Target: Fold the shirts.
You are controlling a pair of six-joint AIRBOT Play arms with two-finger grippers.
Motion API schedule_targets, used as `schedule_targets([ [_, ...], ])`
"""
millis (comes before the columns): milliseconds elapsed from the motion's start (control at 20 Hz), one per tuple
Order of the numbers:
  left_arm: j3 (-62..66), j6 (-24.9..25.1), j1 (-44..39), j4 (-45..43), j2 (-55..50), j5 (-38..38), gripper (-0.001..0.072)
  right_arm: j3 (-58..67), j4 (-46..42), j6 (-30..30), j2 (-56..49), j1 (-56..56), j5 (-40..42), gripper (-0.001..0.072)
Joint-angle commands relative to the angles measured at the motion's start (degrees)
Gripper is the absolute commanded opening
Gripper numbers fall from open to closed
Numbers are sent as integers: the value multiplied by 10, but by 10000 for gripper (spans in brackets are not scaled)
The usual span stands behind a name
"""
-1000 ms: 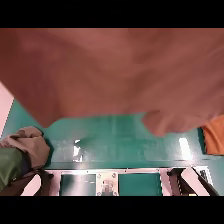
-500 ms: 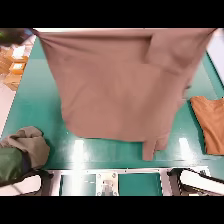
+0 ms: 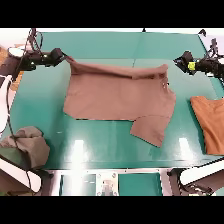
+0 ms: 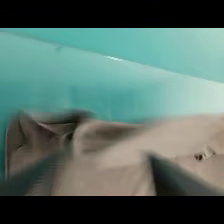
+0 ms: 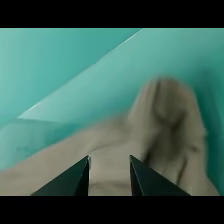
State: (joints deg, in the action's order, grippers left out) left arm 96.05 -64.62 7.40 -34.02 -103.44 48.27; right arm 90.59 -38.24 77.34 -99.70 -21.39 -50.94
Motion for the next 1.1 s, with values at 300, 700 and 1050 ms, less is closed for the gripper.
schedule_targets([
  [300,-31,-50,165,-124,4,352,661,-131,-151,0,118,-137,-245,282],
  [700,-235,11,85,-110,4,345,532,-439,-150,-16,188,-148,-172,371],
  [1050,-261,1,37,-100,4,351,532,-485,-87,-44,187,-81,-80,346],
])
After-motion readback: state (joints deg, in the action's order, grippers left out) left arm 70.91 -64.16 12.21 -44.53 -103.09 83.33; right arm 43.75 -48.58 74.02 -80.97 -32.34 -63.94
